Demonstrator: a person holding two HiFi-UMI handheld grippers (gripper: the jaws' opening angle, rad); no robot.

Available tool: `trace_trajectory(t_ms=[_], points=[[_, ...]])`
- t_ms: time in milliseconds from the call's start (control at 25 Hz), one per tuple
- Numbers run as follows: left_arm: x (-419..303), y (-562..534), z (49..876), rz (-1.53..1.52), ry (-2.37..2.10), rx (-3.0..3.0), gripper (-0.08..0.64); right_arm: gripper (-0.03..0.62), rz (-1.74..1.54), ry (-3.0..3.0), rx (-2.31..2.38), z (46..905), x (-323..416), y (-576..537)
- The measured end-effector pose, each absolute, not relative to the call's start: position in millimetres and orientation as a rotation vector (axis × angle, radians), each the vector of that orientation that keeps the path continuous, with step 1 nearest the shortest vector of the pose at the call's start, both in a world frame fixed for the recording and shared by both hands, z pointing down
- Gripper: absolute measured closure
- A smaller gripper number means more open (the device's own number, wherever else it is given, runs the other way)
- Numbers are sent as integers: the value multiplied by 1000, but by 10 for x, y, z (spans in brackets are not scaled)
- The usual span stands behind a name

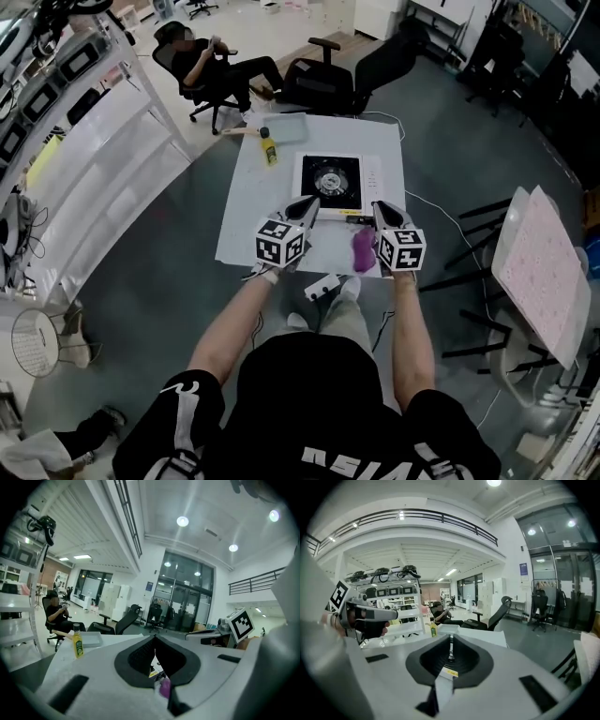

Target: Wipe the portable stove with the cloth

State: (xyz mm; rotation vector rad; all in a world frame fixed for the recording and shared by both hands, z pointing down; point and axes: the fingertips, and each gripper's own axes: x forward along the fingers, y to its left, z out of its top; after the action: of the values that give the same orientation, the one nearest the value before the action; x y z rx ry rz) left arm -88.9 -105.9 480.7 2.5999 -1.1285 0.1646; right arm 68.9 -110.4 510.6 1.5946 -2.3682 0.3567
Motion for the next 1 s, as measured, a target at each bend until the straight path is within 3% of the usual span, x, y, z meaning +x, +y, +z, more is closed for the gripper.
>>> trace_trajectory(t_ms=[1000], points=[[-1376, -1084, 4620, 159, -1245, 2591, 551, 581, 319, -2522, 1460, 4770, 8, -1149]])
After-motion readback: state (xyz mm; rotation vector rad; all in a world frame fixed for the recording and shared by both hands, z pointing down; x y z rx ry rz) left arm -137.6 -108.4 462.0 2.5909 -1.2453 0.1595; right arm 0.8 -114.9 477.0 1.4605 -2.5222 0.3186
